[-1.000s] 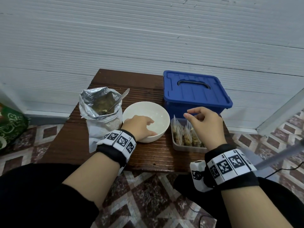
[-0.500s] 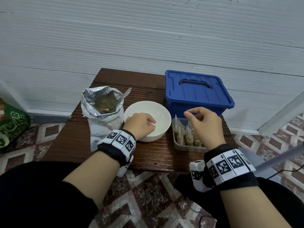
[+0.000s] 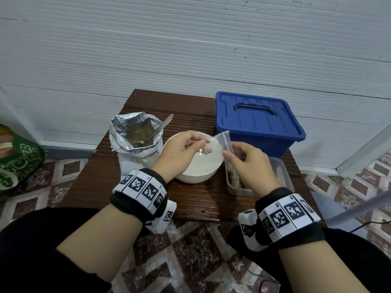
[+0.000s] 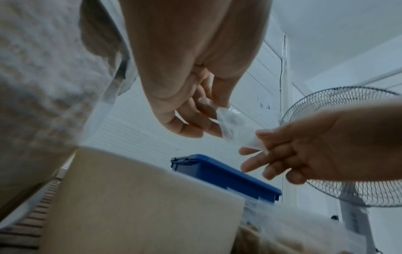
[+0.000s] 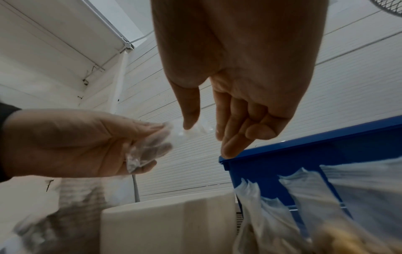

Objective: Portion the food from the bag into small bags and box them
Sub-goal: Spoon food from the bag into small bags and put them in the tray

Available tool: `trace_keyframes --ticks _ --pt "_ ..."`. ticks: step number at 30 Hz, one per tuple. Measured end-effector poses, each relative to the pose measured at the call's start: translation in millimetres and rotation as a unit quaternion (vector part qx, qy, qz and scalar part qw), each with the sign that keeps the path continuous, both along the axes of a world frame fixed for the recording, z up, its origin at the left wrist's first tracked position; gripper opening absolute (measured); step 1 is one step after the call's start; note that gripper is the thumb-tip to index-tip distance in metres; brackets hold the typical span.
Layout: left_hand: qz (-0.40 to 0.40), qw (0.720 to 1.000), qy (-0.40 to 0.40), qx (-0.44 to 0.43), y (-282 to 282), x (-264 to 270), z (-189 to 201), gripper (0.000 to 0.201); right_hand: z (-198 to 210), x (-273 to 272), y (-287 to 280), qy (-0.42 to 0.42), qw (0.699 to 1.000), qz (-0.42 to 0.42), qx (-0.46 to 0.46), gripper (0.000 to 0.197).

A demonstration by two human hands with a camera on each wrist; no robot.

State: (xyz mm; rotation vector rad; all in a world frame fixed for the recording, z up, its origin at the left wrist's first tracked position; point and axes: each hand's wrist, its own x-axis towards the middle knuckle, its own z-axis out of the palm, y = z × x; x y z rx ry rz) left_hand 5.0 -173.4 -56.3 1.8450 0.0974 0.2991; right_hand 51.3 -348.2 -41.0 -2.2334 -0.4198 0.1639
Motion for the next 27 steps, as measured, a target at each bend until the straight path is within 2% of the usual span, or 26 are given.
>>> trace_keyframes --ticks 2,5,7,11,12,15,17,20,23,27 --pt "-0.029 0.999 -0.010 -0.010 -0.8 -3.2 6.6 0.016 0.3 0.9 0.8 0.021 0.999 0.001 0.040 0.043" --pt "-0.025 1.000 -0.009 0.005 0.7 -5.4 9.8 0.017 3.9 1.1 0.1 0.047 0.994 0.006 0.098 0.020" --pt "-0.007 1.000 -0.001 0.020 3.3 -5.2 8.6 0.018 6.1 0.5 -1.0 0.059 0.989 0.001 0.133 0.014" --pt "0.017 0.996 0.024 0.082 4.7 -5.7 6.4 0.015 6.0 -0.9 0.0 0.069 0.990 0.000 0.127 0.009" --pt "0.019 0.994 0.021 0.107 4.0 -6.4 6.5 0.020 5.2 -0.8 0.0 0.067 0.990 -0.005 0.124 0.008" --pt "-0.021 0.976 -0.017 0.216 -0.3 -7.8 4.0 0.069 4.5 -1.6 0.2 0.070 0.990 -0.013 0.126 0.008" --pt "-0.030 0.954 -0.038 0.297 -4.2 -7.6 1.8 0.085 5.0 -4.1 2.1 0.070 0.990 -0.007 0.121 0.009" --pt "-0.009 0.938 -0.054 0.341 -7.6 -7.6 -1.3 0.080 6.2 -9.0 6.6 0.074 0.991 0.012 0.113 0.010" --pt "0.009 0.939 -0.067 0.336 -7.1 -7.6 -2.8 0.071 7.8 -11.1 7.7 0.078 0.991 0.024 0.107 0.013" --pt "0.016 0.943 -0.072 0.324 -4.1 -6.5 -4.8 0.067 8.2 -9.7 8.5 0.078 0.988 0.008 0.129 0.024"
